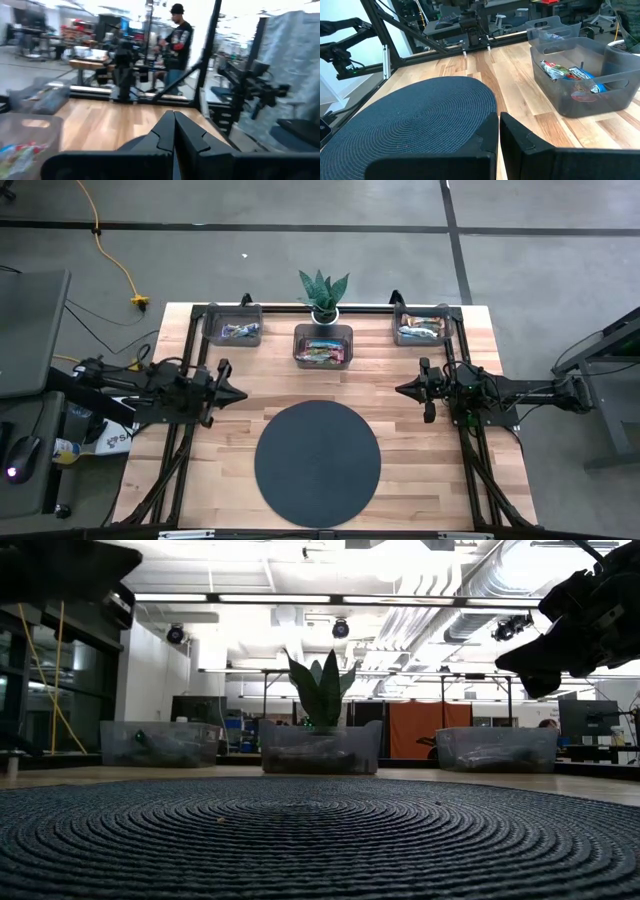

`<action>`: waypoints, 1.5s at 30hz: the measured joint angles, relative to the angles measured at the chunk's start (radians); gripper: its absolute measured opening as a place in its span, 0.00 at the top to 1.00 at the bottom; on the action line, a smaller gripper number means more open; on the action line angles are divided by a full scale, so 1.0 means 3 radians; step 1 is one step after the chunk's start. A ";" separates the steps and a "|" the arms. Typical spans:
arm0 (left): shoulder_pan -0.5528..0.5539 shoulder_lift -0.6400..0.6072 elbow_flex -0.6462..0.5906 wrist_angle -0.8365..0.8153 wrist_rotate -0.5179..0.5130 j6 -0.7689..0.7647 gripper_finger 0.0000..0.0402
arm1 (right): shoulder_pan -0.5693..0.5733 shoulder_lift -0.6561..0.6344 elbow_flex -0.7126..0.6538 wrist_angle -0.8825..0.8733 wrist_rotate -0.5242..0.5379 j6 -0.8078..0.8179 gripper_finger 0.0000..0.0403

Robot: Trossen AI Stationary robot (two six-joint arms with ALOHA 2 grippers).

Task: Pick and place Granola Bars by type
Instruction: Return to Home Position

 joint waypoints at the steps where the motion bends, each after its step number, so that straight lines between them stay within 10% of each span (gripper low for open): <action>1: 0.0001 -0.0036 -0.0024 -0.0003 0.0058 0.0008 1.00 | 0.0000 0.0000 0.0000 0.0000 0.0001 0.0000 1.00; 45: 0.0001 -0.0317 -0.0368 -0.0264 -0.0505 0.0006 1.00 | -0.0001 0.0001 0.0000 -0.0001 0.0001 0.0000 1.00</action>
